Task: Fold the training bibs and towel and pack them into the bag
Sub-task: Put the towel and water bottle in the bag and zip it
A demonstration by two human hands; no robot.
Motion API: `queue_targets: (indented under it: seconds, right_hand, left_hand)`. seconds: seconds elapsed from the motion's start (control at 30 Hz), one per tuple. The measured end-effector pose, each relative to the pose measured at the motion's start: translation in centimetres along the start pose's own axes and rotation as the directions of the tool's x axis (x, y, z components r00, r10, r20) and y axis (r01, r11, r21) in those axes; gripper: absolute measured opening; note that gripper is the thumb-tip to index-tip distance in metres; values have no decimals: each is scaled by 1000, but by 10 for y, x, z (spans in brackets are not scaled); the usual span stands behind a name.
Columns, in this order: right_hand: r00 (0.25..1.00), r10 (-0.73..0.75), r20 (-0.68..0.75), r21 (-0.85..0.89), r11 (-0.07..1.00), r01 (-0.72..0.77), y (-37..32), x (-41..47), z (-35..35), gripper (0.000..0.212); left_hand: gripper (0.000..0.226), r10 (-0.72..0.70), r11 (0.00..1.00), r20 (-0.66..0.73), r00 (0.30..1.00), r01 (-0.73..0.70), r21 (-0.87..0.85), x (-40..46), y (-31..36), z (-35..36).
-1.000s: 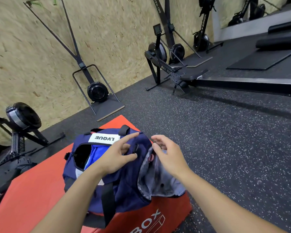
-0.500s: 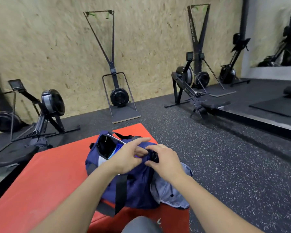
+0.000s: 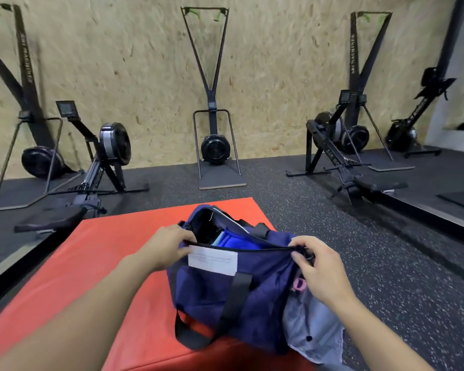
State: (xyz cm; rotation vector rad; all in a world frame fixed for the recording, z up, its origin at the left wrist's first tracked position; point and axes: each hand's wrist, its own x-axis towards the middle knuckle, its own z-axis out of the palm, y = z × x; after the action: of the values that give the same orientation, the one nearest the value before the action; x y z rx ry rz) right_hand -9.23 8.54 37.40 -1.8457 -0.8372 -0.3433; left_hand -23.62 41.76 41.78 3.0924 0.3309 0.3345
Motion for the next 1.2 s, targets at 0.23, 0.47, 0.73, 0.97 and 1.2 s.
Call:
queue_targets:
  seconds: [0.23, 0.47, 0.73, 0.97, 1.2]
  right_hand:
    - [997, -9, 80, 95, 996, 2, 26, 33, -7, 36]
    - [988, 72, 138, 138, 986, -91, 67, 65, -18, 27]
    - [978, 104, 180, -23, 995, -101, 55, 102, 2, 41]
    - [987, 60, 150, -150, 988, -37, -11, 130, 21, 29]
    - [973, 32, 230, -189, 982, 12, -53, 123, 72, 41]
  left_hand:
    - [16, 71, 996, -24, 997, -70, 58, 49, -51, 15]
    - [17, 181, 979, -16, 983, -182, -91, 83, -85, 57]
    - [32, 7, 985, -185, 983, -38, -169, 49, -107, 40]
    - [27, -173, 937, -338, 925, 49, -347, -19, -121, -25]
    - [25, -360, 870, -412, 837, 141, -472, -121, -127, -57]
